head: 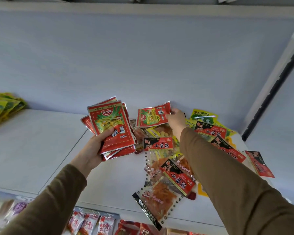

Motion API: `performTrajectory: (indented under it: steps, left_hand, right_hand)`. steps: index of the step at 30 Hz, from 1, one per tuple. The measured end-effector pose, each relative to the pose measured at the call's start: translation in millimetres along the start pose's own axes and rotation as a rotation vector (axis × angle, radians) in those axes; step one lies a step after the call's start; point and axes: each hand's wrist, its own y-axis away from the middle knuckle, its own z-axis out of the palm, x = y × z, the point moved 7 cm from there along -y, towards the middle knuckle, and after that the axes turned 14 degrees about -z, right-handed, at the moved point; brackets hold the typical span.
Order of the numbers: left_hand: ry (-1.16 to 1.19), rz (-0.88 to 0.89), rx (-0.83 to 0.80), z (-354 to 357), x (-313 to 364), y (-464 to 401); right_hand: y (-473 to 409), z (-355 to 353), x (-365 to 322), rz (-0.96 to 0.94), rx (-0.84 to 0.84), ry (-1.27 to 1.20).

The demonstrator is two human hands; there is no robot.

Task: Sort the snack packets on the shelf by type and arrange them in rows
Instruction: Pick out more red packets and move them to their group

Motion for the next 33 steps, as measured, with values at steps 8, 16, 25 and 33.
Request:
performTrajectory:
  steps: [8,16,25,33]
  left_hand:
    - [0.017,-0.006,0.000,-20,10,-1]
    - [0.003,-0.010,-0.093,-32,13,7]
    - [-0.007,-0.030,-0.217,-28,14,22]
    - [0.007,-0.019,-0.233,-39,18,27]
  right_hand:
    - [8,-9,-54,-0.094,0.092,-0.447]
    - [69,74,-136,-0.468,-0.314,-0.059]
    - [104,137,-123,-0.670,-0.316,0.295]
    - [116,170,-127,-0.777,-0.288,0.282]
